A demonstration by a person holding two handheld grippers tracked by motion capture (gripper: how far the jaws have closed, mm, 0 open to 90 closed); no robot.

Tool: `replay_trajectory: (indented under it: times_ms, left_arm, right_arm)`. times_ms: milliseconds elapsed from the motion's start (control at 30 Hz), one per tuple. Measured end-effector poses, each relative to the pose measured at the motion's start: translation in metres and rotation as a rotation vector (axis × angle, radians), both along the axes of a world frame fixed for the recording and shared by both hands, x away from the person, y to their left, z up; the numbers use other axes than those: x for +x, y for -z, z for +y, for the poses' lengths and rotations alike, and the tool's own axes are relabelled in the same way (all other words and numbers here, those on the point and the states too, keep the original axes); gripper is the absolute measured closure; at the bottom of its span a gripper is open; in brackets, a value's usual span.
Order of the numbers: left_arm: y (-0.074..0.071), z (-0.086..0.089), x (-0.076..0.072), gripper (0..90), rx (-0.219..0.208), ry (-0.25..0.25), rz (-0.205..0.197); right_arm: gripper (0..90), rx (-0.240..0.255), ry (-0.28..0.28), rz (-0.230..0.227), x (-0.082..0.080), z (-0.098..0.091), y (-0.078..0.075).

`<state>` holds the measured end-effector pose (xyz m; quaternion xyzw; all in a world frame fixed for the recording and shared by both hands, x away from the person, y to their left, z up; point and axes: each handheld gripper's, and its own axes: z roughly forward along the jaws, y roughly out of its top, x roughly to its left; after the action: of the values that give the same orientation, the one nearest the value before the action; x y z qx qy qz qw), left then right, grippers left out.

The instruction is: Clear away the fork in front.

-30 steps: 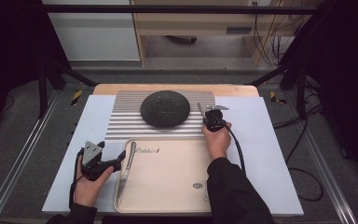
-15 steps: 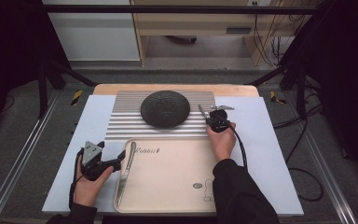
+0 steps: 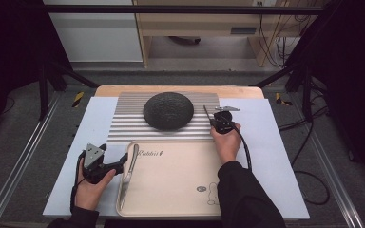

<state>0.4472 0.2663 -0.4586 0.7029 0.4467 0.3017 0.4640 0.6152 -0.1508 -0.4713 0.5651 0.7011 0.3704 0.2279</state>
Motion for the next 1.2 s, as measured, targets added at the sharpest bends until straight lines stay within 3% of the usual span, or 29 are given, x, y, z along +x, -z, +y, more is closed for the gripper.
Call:
replay_trajectory:
  times_ms: [333, 633, 867, 967, 1200]
  left_arm:
    - [0.0, 0.0, 0.0, 10.4, 0.001, 0.0, 0.002]
    - [0.0, -0.001, 0.0, 10.5, 0.004, 0.002, 0.002]
    - [0.0, 0.0, 0.0, 10.6, 0.001, -0.001, 0.002]
    - [0.0, 0.0, 0.0, 10.6, 0.001, -0.002, 0.003]
    - [0.0, 0.0, 0.0, 10.6, 0.002, -0.003, 0.003]
  right_arm:
    - [85.3, -0.052, -0.001, 0.032, 0.002, 0.002, 0.01]
    - [85.5, -0.056, -0.005, 0.036, 0.003, 0.002, 0.009]
    - [86.5, 0.001, -0.016, 0.043, 0.002, -0.003, 0.007]
    - [87.8, 0.025, -0.016, 0.026, 0.0, -0.005, 0.0]
    - [87.8, 0.036, -0.024, 0.027, -0.002, -0.009, -0.002]
